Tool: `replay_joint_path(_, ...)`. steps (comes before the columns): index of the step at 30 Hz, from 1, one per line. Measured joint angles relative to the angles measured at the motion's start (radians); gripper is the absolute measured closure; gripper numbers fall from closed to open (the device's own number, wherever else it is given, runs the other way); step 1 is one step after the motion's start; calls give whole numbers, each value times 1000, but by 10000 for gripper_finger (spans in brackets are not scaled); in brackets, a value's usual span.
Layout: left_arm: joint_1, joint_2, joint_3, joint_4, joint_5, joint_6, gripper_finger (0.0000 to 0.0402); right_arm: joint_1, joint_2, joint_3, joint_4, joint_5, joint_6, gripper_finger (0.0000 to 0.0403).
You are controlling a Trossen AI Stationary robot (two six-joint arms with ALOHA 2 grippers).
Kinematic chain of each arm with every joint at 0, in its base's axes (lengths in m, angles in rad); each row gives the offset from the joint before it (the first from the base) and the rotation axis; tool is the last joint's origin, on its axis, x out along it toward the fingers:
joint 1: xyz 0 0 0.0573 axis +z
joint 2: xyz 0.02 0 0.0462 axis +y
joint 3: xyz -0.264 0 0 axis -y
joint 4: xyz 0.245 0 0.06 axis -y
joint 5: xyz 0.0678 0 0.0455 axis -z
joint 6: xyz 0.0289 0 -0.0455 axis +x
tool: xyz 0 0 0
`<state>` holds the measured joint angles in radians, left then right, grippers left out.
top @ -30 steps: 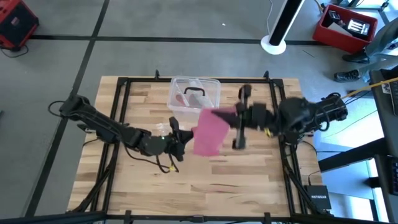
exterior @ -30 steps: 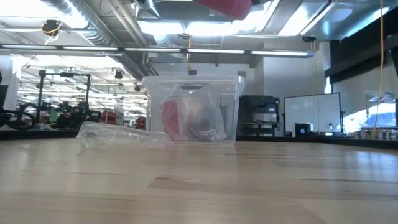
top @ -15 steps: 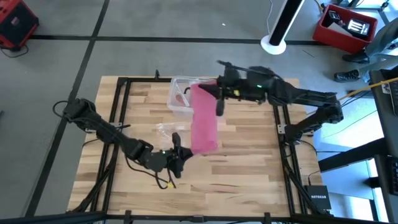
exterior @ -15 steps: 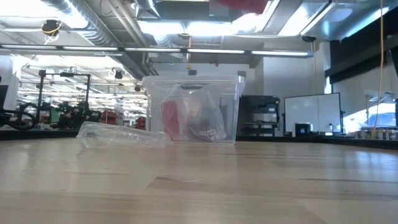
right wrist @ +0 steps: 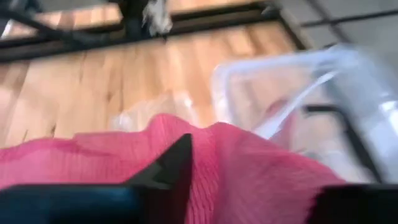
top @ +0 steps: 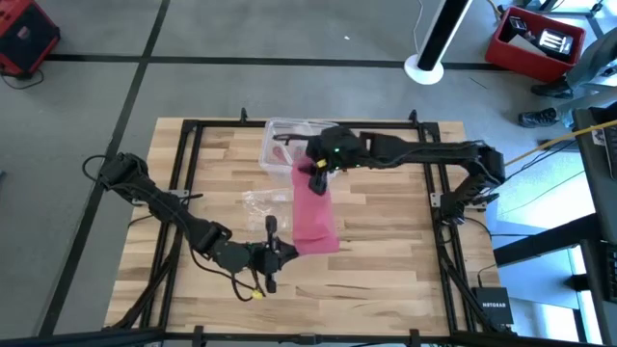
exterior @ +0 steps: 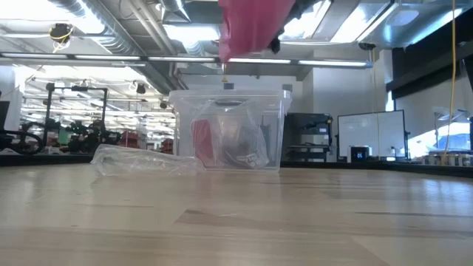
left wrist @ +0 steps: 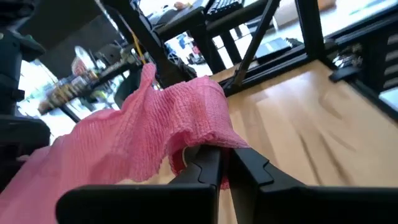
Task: Roll bandage
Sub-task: Roll the pink bandage
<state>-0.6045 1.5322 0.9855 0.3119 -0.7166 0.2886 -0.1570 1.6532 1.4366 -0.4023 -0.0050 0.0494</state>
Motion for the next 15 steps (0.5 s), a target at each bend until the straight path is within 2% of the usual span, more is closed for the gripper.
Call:
replay_joint_path(4,2,0,0,-39,1,-131,398,0,18,-2,-41,-48,19,161)
replay_joint_path(8,16,14,0,-64,1,-353,396,0,19,-2,-61,-48,4,99)
replay_joint_path(13,15,76,0,-70,2,-552,394,-1,51,-2,-86,-52,-1,60)
replay_joint_path(15,15,106,0,-71,1,-614,395,-1,68,-2,-105,-95,-1,55)
